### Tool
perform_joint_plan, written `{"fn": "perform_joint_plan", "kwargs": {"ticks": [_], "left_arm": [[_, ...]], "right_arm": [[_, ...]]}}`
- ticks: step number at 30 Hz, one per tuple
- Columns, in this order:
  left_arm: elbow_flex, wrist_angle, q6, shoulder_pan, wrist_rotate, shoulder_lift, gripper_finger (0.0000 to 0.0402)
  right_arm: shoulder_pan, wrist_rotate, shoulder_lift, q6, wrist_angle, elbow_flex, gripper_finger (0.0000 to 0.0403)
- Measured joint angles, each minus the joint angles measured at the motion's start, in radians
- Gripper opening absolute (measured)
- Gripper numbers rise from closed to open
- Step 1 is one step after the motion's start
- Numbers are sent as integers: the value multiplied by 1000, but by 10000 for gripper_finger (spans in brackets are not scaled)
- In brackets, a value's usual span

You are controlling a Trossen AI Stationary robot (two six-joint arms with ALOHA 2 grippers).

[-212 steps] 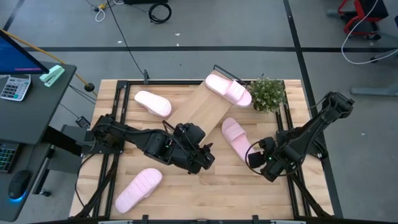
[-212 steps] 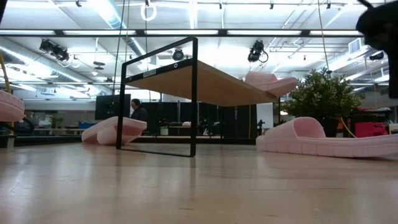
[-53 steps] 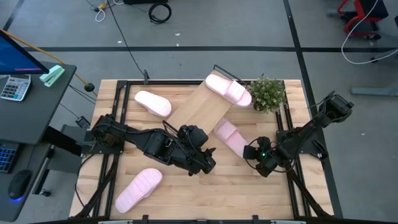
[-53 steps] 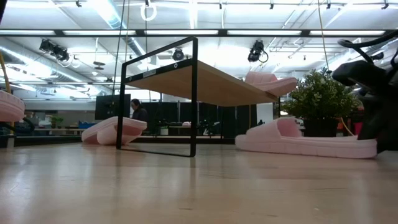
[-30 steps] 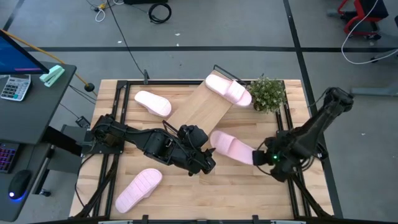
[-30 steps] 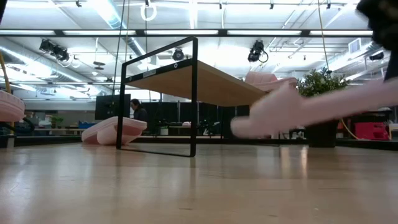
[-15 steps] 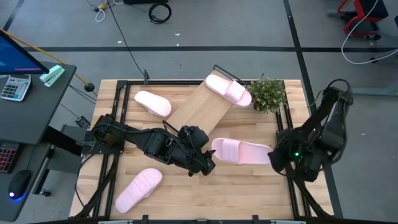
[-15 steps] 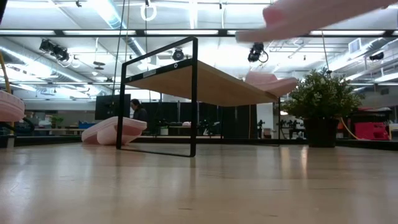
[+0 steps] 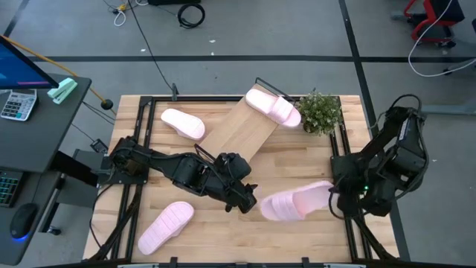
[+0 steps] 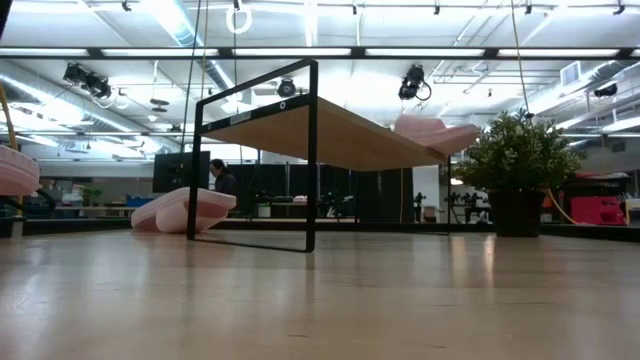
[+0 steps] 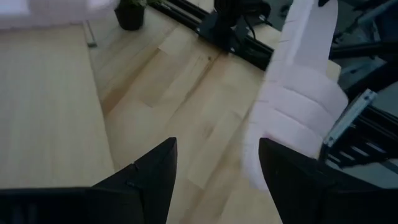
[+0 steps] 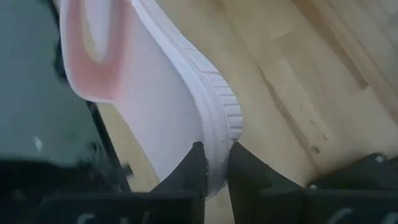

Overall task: Pick and place slides into the shelf
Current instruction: Put the top right pink slide on the shelf

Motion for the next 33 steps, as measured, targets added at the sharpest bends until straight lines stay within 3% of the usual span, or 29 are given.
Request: {"fn": "perform_joint_plan", "kwargs": {"ticks": [9,23,28,33], "left_arm": [[0,0,1,30,136,0,231],[0,-1,8,68,235,0,231],[5,-40,38,80,335,-5,231],[6,-179,33,100,364,-58,231]], "right_arm": [[-89,-16,61,-319,-1,56,43],[-366,-3,176,-931,4,419,43],[-475,-5,162,-1120,1,439,43],[-559,1,166,-1318,0,438,43]]}}
